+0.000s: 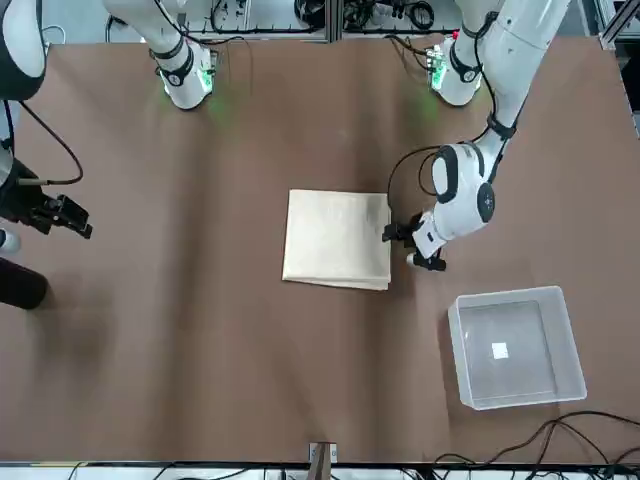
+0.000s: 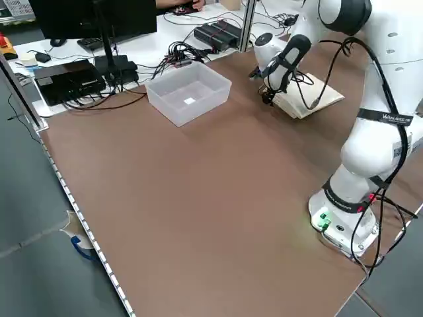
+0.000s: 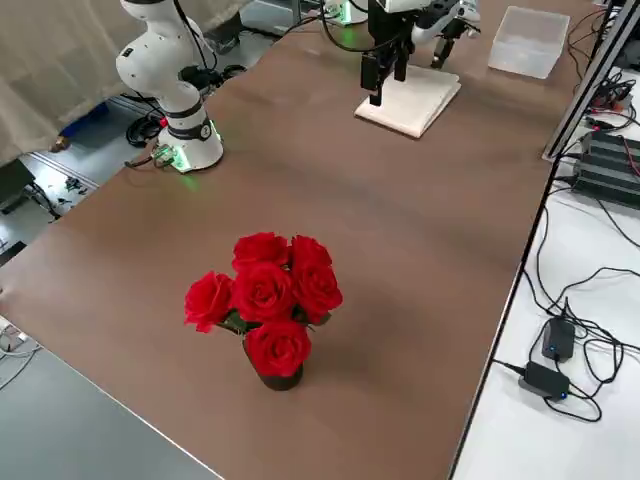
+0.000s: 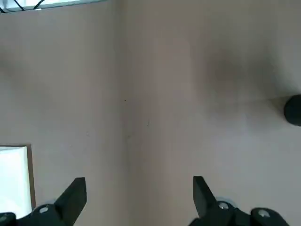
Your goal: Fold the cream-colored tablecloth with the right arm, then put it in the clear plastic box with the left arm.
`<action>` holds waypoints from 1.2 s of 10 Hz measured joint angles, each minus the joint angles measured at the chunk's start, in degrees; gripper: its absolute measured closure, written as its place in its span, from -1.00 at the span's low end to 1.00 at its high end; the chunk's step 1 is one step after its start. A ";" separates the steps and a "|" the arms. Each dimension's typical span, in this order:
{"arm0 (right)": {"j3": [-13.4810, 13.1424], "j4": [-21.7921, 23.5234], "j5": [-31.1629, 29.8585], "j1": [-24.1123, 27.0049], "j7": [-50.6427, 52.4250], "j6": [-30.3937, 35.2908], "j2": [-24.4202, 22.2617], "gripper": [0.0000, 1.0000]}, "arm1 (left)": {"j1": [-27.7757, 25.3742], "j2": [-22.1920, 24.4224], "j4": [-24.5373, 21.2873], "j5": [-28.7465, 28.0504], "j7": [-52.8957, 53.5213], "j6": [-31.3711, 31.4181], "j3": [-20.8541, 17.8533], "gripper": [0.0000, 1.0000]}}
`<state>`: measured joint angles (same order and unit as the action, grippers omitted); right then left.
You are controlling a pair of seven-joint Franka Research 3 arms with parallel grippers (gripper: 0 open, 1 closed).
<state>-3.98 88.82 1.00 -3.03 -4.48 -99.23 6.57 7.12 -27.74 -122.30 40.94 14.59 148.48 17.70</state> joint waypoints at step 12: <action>-0.25 -0.61 -1.26 0.27 2.27 0.97 0.14 -1.00 | -0.07 -6.50 6.14 2.09 -0.02 2.09 2.51 -0.74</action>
<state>-4.23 88.21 -0.26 -2.75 -2.22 -98.26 6.70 7.05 -34.24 -116.16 43.03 14.57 150.57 20.22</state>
